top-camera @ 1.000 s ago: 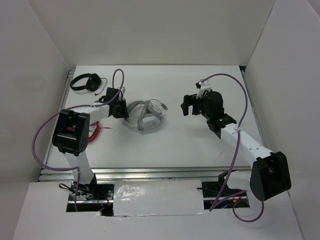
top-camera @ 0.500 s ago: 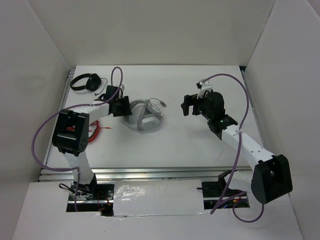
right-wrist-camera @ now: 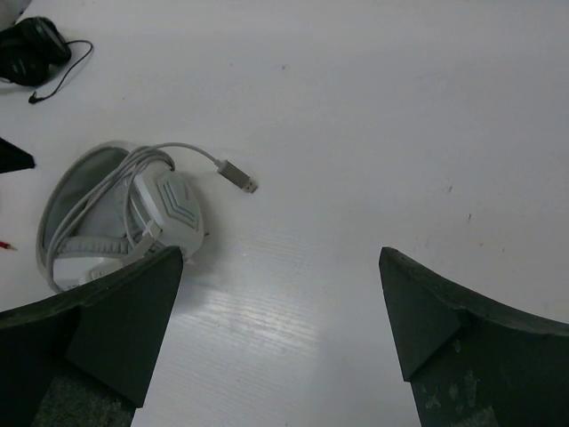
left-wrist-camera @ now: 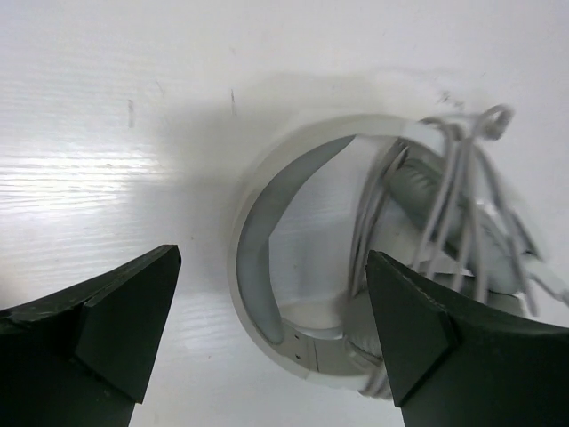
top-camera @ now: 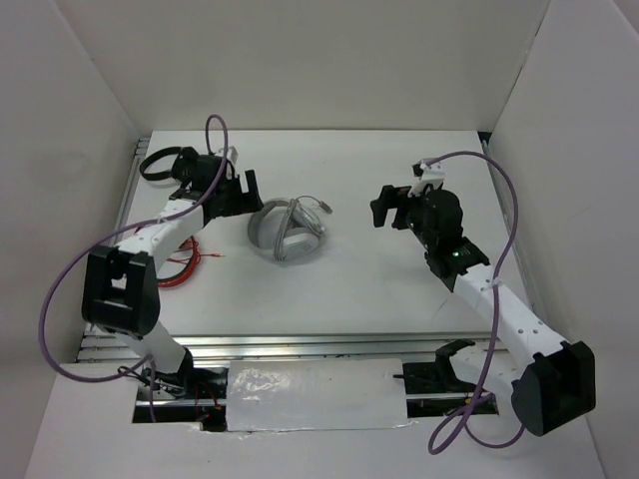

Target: Wrap the headphones

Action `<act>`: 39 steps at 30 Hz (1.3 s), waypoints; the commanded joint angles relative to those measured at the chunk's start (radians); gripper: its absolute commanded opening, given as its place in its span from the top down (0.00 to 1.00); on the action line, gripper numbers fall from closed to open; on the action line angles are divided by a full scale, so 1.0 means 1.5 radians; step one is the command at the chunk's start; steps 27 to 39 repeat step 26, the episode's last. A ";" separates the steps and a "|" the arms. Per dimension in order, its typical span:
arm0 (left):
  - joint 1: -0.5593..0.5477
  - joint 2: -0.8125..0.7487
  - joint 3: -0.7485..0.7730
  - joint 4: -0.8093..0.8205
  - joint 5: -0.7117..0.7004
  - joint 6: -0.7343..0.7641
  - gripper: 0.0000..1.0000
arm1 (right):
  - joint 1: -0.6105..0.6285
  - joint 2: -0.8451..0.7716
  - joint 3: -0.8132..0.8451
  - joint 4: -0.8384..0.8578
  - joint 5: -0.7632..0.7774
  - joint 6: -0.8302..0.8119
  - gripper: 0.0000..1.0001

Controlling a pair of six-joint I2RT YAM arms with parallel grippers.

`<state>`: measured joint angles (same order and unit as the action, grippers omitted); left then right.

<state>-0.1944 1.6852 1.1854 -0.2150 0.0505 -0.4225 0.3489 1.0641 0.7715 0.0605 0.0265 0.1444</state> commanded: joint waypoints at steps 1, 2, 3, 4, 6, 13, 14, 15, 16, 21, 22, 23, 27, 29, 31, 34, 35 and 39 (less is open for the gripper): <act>0.006 -0.093 0.019 -0.023 -0.053 -0.009 0.01 | -0.007 -0.040 0.023 -0.035 0.064 0.076 0.00; 0.008 -0.133 0.016 -0.032 -0.068 -0.014 0.01 | -0.012 -0.048 0.021 -0.053 0.085 0.086 0.00; 0.009 -0.155 0.013 -0.045 -0.087 -0.026 0.01 | -0.012 -0.057 0.019 -0.068 0.095 0.095 0.00; 0.012 -0.206 0.001 -0.072 -0.129 -0.046 0.01 | -0.015 -0.078 0.015 -0.078 0.103 0.107 0.00; 0.016 -0.260 -0.017 -0.101 -0.176 -0.068 0.01 | -0.017 -0.099 0.014 -0.109 0.134 0.125 0.00; 0.028 -0.472 -0.081 -0.260 -0.408 -0.259 0.01 | -0.015 -0.199 -0.006 -0.193 0.221 0.232 0.00; 0.024 -0.480 -0.086 -0.279 -0.428 -0.295 0.01 | -0.015 -0.209 -0.009 -0.203 0.232 0.236 0.00; 0.021 -0.490 -0.096 -0.282 -0.425 -0.301 0.01 | -0.012 -0.227 -0.017 -0.207 0.242 0.242 0.00; 0.021 -0.507 -0.101 -0.275 -0.417 -0.300 0.01 | -0.013 -0.235 -0.019 -0.212 0.256 0.242 0.00; 0.010 -0.542 -0.112 -0.269 -0.415 -0.299 0.01 | -0.009 -0.273 -0.033 -0.245 0.281 0.256 0.00; 0.007 -0.547 -0.114 -0.267 -0.416 -0.295 0.01 | -0.009 -0.278 -0.034 -0.248 0.285 0.261 0.00; 0.003 -0.549 -0.115 -0.266 -0.419 -0.294 0.01 | -0.009 -0.282 -0.037 -0.247 0.284 0.260 0.00; -0.007 -0.555 -0.115 -0.265 -0.418 -0.291 0.01 | -0.007 -0.301 -0.044 -0.239 0.282 0.263 0.00; -0.007 -0.555 -0.115 -0.265 -0.418 -0.291 0.01 | -0.007 -0.301 -0.044 -0.239 0.282 0.263 0.00; -0.007 -0.555 -0.115 -0.265 -0.418 -0.291 0.01 | -0.007 -0.301 -0.044 -0.239 0.282 0.263 0.00; -0.007 -0.555 -0.115 -0.265 -0.418 -0.291 0.01 | -0.007 -0.301 -0.044 -0.239 0.282 0.263 0.00; -0.007 -0.555 -0.115 -0.265 -0.418 -0.291 0.01 | -0.007 -0.301 -0.044 -0.239 0.282 0.263 0.00; -0.007 -0.555 -0.115 -0.265 -0.418 -0.291 0.01 | -0.007 -0.301 -0.044 -0.239 0.282 0.263 0.00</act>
